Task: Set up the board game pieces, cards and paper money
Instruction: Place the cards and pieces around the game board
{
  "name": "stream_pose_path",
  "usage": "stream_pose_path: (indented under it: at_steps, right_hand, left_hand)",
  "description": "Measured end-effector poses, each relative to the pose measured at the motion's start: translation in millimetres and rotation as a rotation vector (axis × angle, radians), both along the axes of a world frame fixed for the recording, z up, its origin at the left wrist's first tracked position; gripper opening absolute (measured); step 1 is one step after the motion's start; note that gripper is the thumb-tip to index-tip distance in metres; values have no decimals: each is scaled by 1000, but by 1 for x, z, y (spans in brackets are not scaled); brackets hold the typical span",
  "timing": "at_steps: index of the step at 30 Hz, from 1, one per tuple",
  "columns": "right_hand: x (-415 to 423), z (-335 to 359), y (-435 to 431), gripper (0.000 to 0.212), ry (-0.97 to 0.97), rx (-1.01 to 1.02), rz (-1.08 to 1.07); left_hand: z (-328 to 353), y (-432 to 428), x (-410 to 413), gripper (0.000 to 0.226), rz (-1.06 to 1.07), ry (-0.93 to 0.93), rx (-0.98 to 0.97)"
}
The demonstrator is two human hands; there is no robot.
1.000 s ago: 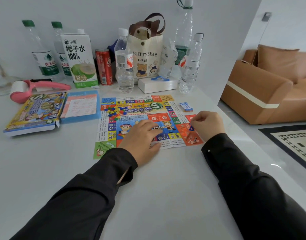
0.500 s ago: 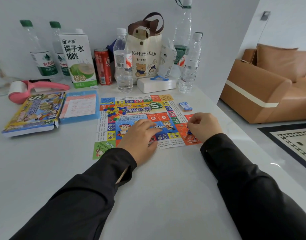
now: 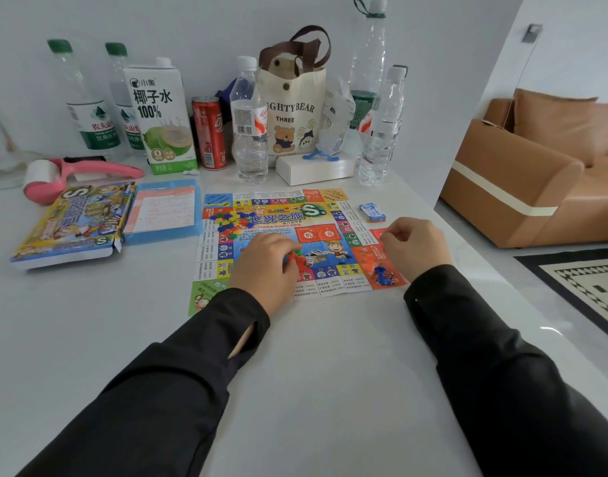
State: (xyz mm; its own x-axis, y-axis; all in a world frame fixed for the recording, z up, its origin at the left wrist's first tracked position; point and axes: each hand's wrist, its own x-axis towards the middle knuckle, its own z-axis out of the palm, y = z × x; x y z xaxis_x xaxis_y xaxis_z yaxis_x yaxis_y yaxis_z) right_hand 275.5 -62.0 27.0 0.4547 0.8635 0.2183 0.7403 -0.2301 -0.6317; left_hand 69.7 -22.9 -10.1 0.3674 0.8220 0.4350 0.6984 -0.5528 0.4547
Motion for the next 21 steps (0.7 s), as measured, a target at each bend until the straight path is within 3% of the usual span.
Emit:
stream_pose_path:
  at_steps: [7, 10, 21]
  right_hand:
    - [3, 10, -7, 9, -165, -289, 149]
    - [3, 11, -8, 15, -190, -369, 199]
    - [7, 8, -6, 22, -170, -413, 137]
  left_hand:
    - [1, 0, 0, 28, 15, 12, -32]
    - [1, 0, 0, 27, 8, 26, -25]
    - [2, -2, -1, 27, 0, 26, -17]
